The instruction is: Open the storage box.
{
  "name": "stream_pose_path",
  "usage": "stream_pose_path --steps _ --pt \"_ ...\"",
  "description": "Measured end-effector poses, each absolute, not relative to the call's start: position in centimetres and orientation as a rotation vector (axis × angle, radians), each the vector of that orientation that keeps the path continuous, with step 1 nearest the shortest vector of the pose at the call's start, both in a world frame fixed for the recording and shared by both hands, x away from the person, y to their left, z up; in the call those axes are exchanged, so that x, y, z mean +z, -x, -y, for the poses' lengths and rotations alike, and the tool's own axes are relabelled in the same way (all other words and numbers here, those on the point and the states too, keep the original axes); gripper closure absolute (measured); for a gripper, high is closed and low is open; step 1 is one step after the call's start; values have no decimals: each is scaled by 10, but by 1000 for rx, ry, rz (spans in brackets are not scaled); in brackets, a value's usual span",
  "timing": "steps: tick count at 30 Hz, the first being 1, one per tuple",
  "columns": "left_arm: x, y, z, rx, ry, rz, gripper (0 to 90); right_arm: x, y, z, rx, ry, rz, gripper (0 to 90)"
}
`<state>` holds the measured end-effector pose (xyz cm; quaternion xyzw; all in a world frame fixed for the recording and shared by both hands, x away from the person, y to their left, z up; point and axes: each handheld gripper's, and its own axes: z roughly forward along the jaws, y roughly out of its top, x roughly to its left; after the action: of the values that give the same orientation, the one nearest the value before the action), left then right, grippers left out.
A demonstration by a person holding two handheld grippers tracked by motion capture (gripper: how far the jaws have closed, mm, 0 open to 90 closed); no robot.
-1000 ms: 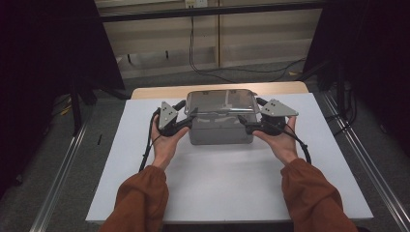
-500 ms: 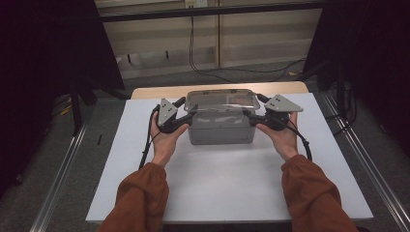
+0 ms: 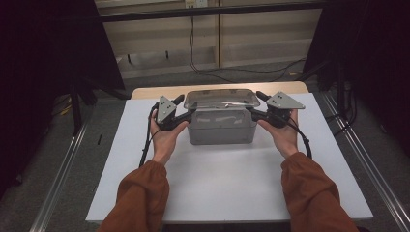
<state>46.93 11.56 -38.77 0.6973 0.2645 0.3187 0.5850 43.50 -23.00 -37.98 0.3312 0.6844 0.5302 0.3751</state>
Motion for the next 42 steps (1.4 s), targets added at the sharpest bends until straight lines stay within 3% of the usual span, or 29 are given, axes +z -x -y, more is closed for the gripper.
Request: stream_pose_path --steps 19,37,42 --pt "-379 -479 -116 733 -1615 -591 535 -373 -446 231 1375 -835 -1726 494" --pt "-376 -497 -116 777 -1623 -628 534 -367 -463 234 1411 -850 -1715 532" --pt "-377 -500 -114 770 -1625 -628 580 -369 -466 233 1412 -852 -1713 534"
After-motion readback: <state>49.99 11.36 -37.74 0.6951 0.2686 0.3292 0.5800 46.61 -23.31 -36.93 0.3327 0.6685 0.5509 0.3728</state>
